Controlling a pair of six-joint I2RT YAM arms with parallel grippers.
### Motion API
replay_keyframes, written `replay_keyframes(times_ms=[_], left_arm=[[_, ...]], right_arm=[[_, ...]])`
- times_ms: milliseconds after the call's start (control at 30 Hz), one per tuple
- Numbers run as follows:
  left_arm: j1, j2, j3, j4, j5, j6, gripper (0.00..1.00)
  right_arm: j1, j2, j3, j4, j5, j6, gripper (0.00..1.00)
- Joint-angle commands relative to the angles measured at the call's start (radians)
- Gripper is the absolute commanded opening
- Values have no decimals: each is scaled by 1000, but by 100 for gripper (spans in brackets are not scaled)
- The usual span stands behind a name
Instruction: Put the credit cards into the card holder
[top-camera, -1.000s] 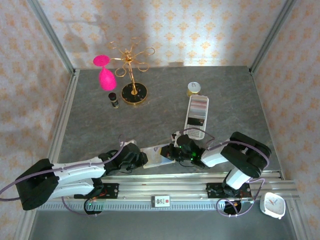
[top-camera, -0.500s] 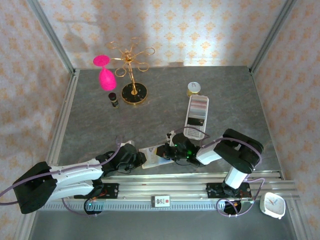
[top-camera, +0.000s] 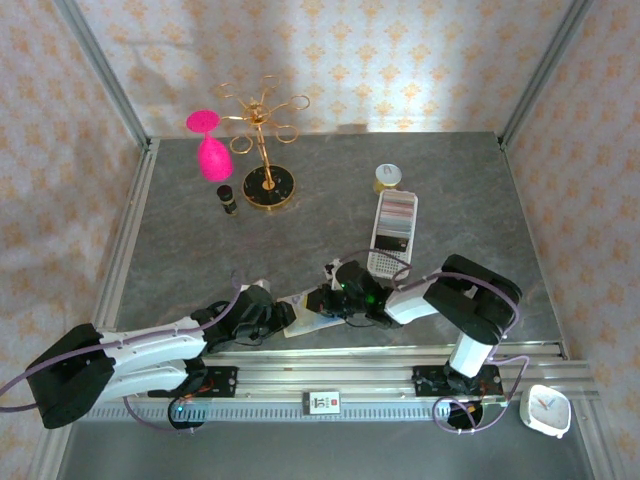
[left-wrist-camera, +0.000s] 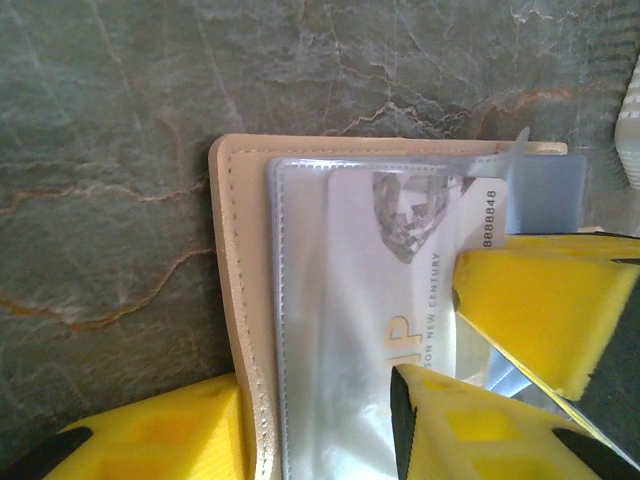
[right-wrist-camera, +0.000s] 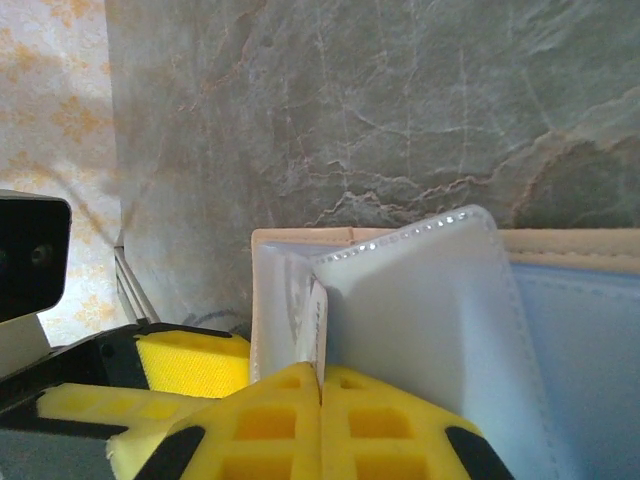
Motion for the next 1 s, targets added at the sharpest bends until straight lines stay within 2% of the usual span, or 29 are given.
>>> replay_keyframes(times_ms=[0, 167, 267, 433, 500, 700, 767, 967], left_arm=[[19, 29, -44, -23, 5, 17, 41], [23, 51, -42, -12, 13, 23, 36], [25, 83, -22, -29, 15, 36, 30], [24, 182, 43, -67, 30, 93, 19], [23, 216, 67, -82, 33, 117, 16], [23, 233, 74, -81, 38, 132, 14], [23, 231, 74, -80, 38, 132, 14], [23, 235, 75, -81, 40, 135, 15]], right_arm=[[21, 31, 21, -59, -8, -14, 0], [24, 21, 21, -58, -19, -24, 0], [25, -30, 21, -101, 18, -40, 1], [24, -165, 16, -248, 152, -67, 17], [25, -219, 16, -330, 213, -74, 18], [21, -322, 5, -516, 328, -62, 24], [14, -341, -9, -534, 337, -45, 27], [4, -396, -54, -547, 356, -5, 30]])
